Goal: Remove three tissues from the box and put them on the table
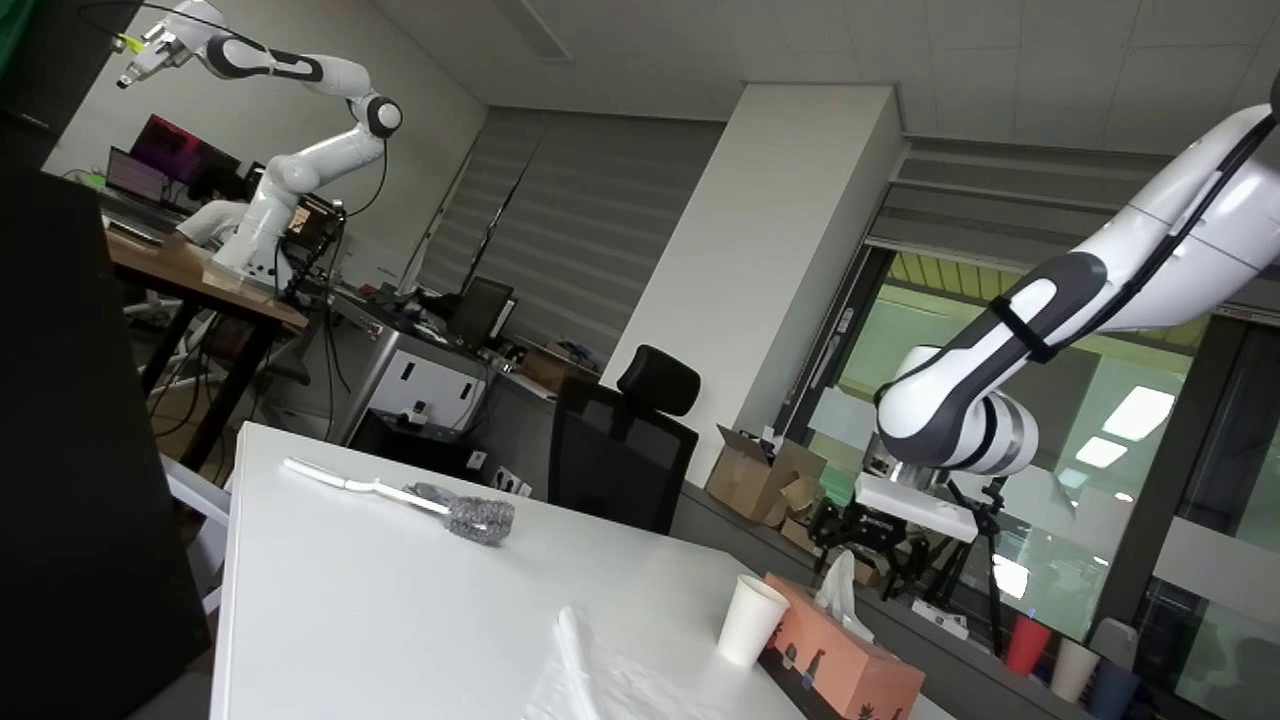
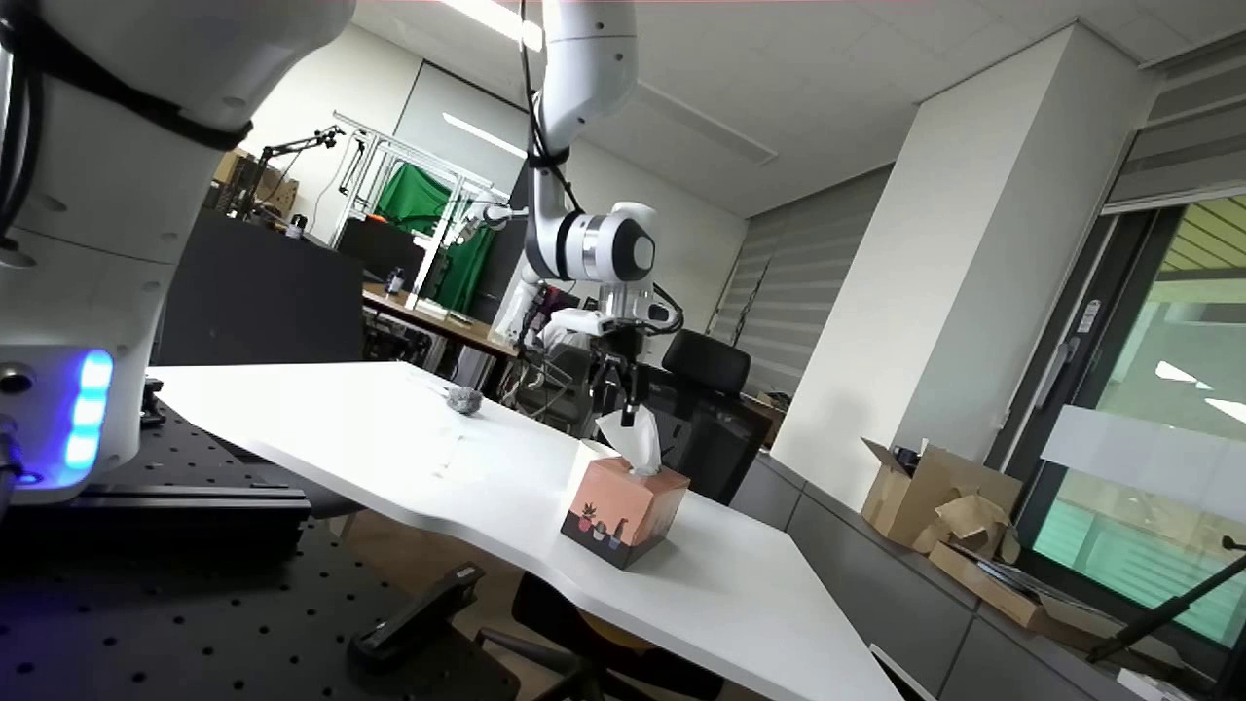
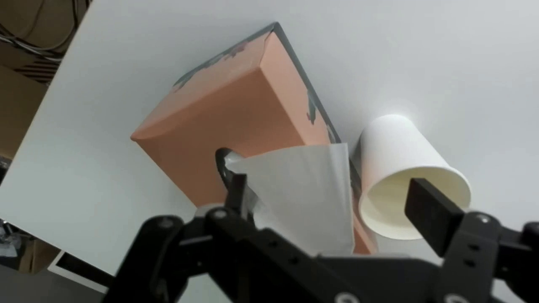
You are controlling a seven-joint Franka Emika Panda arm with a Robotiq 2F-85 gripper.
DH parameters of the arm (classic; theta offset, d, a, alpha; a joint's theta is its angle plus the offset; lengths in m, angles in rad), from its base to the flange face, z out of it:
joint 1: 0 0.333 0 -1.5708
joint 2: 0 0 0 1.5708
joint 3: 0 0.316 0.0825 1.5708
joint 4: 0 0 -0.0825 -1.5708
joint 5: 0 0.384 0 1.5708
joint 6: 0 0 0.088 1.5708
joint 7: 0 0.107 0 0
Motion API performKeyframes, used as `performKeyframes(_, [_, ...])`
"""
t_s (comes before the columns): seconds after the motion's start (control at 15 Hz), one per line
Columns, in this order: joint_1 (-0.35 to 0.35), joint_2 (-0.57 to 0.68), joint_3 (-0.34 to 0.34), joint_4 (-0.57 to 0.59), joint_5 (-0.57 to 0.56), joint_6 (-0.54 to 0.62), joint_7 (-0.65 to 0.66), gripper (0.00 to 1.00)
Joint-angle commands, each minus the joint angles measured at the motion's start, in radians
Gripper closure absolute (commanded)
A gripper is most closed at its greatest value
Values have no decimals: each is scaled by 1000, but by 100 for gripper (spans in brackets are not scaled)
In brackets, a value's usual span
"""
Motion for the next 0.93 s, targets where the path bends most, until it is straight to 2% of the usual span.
performKeyframes(0.0, [71,62,-82,44,-21,92,18,34])
performKeyframes(0.27, [155,107,-171,64,-11,136,27,63])
performKeyframes(0.6, [230,138,-250,98,-5,89,32,97])
performKeyframes(0.67, [251,143,-272,111,-16,62,41,99])
performKeyframes(0.87, [255,125,-264,146,-16,-41,29,100])
